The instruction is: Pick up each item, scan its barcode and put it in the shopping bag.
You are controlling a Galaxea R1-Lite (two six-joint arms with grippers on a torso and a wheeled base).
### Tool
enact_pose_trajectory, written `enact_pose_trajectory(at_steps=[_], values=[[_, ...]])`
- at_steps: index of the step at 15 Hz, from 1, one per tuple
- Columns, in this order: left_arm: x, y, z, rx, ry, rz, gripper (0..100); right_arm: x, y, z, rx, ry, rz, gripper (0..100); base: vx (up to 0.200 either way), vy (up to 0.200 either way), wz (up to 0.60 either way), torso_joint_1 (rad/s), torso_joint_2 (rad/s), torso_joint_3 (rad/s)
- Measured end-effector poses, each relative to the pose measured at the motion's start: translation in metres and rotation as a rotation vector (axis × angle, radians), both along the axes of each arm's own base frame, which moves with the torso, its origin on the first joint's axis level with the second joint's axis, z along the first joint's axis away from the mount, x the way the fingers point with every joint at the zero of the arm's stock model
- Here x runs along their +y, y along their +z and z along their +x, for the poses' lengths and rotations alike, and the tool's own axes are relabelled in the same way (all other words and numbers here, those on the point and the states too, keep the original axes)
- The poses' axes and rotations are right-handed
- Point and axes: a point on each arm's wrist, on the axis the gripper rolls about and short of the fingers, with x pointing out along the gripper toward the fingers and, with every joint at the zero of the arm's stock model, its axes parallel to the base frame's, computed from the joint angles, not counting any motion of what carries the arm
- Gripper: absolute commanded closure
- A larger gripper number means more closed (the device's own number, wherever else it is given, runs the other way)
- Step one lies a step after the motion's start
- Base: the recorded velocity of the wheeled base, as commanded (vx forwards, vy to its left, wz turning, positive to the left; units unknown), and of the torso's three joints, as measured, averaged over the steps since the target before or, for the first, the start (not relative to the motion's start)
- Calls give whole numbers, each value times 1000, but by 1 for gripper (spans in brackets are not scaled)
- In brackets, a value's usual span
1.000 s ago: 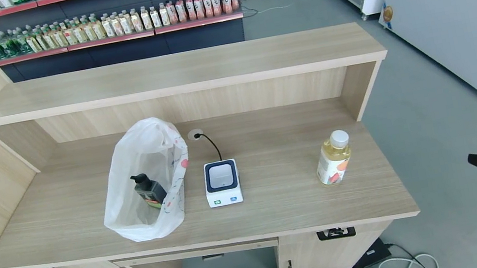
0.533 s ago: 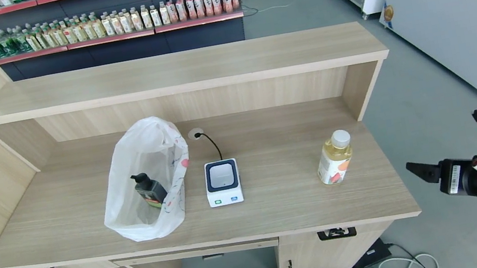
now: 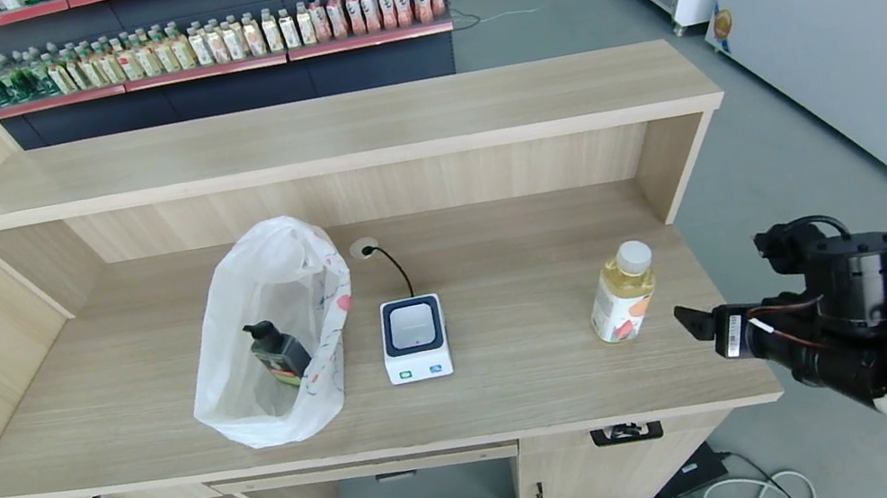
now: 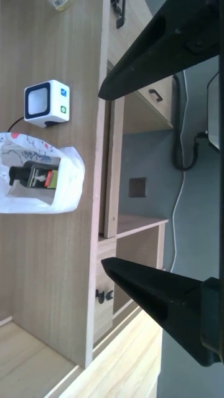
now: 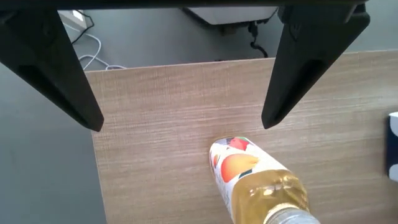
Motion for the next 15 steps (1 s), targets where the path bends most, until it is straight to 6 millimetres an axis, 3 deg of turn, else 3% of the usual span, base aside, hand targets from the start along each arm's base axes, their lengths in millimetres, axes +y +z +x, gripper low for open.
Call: enact_pose_trajectory(at_steps=[5, 15], values=[[0, 0, 0, 0, 0, 0, 0, 18, -5, 41, -50, 18, -47, 0, 0, 0, 0, 0, 0, 0], [0, 0, 0, 0, 0, 0, 0, 52, -24, 83, -84, 85, -74, 0, 0, 0, 0, 0, 0, 0]])
